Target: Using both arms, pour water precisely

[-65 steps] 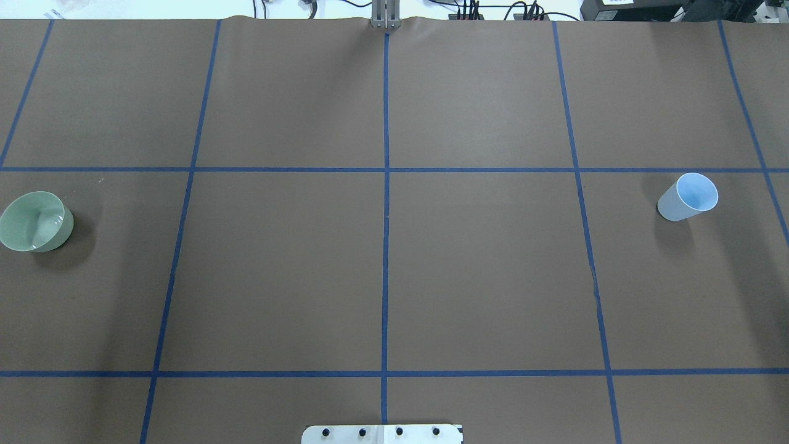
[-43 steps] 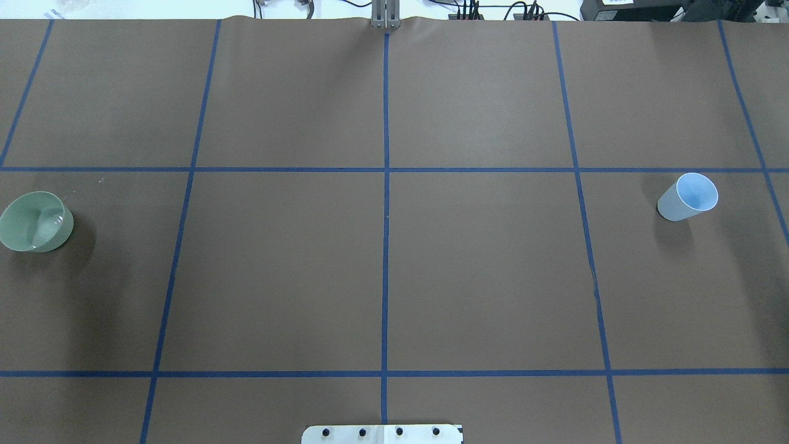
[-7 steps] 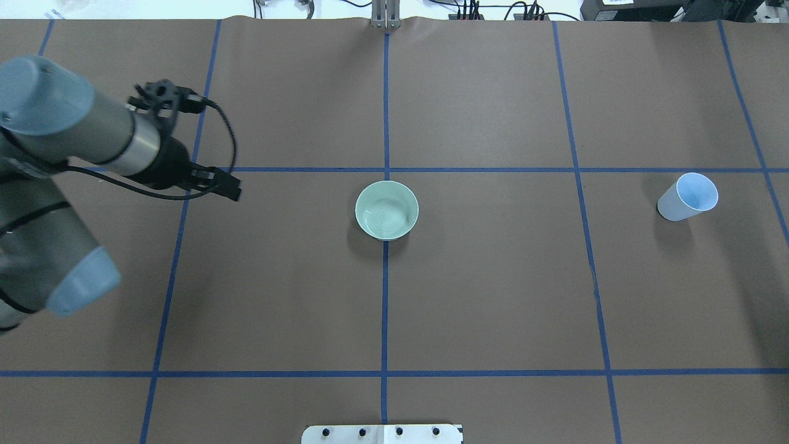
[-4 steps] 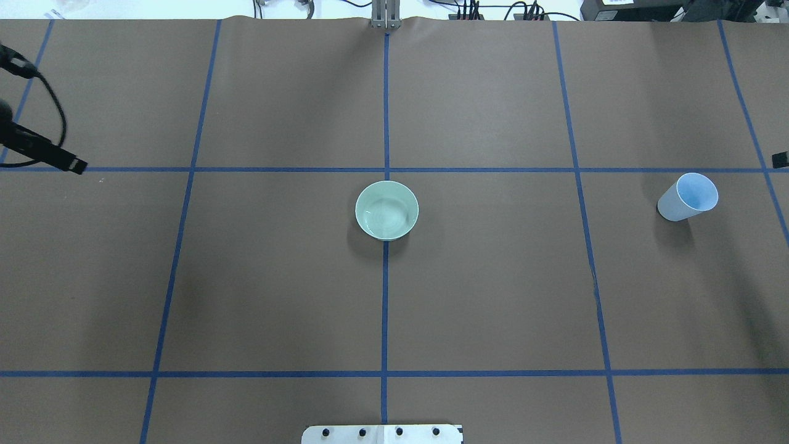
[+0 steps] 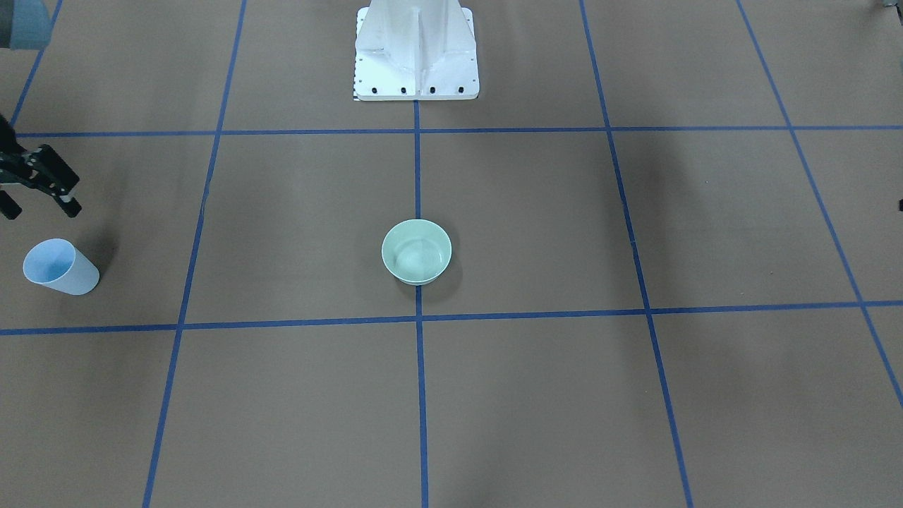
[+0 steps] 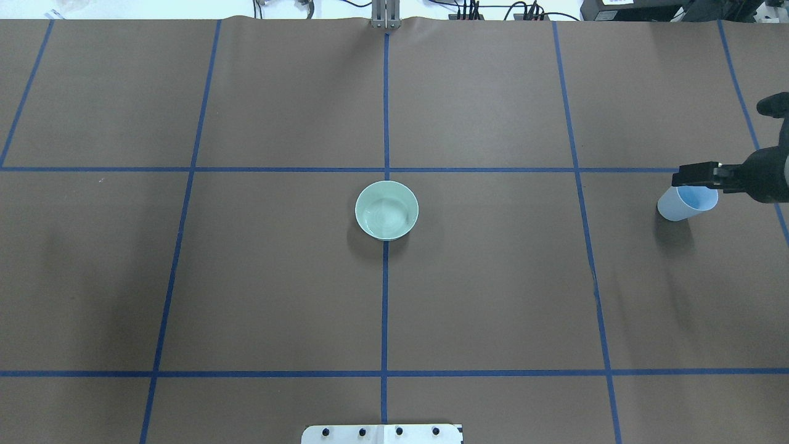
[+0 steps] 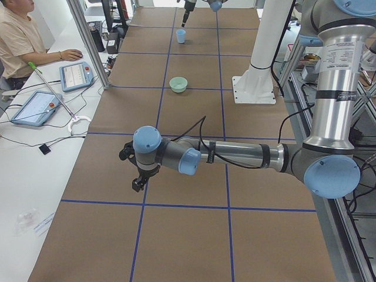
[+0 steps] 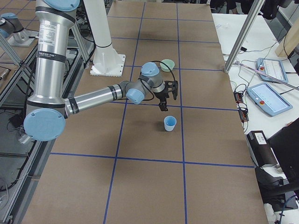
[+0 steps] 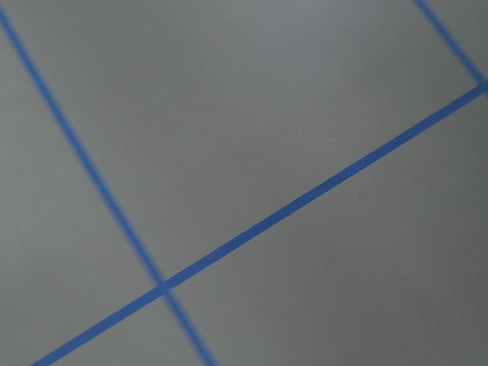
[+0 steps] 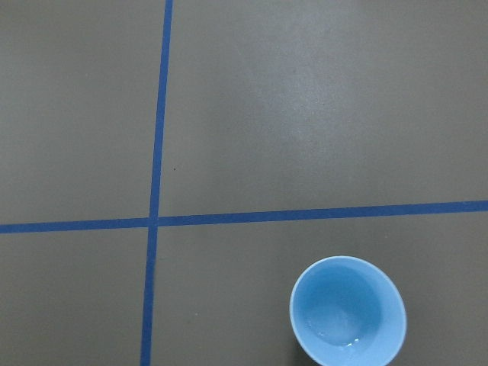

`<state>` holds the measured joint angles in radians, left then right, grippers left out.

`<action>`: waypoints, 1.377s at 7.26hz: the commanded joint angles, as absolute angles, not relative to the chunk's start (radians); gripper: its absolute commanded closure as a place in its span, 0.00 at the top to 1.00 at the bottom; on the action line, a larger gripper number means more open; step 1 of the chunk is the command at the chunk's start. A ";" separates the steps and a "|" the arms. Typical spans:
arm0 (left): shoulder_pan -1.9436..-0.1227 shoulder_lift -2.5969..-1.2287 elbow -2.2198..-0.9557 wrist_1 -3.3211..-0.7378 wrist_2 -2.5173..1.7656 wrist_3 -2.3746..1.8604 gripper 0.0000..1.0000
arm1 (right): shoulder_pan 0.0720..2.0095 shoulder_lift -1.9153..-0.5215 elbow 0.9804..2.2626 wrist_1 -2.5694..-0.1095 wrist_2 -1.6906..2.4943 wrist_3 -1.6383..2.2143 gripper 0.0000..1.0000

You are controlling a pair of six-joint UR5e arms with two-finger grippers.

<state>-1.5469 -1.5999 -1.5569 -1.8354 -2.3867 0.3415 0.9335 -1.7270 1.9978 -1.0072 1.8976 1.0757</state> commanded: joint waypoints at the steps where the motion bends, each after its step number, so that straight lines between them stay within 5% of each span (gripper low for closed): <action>1: -1.611 -1.542 -1.526 -1.842 -2.382 0.374 1.00 | 0.765 -1.782 2.014 -1.008 1.626 1.248 1.00; 5: -1.614 -1.526 -1.506 -1.861 -2.385 0.385 1.00 | 0.511 -1.810 1.965 -1.015 1.171 1.542 1.00; 10: -1.614 -1.497 -1.503 -1.922 -2.388 0.385 1.00 | 0.466 -1.748 1.808 -1.017 0.919 1.698 0.99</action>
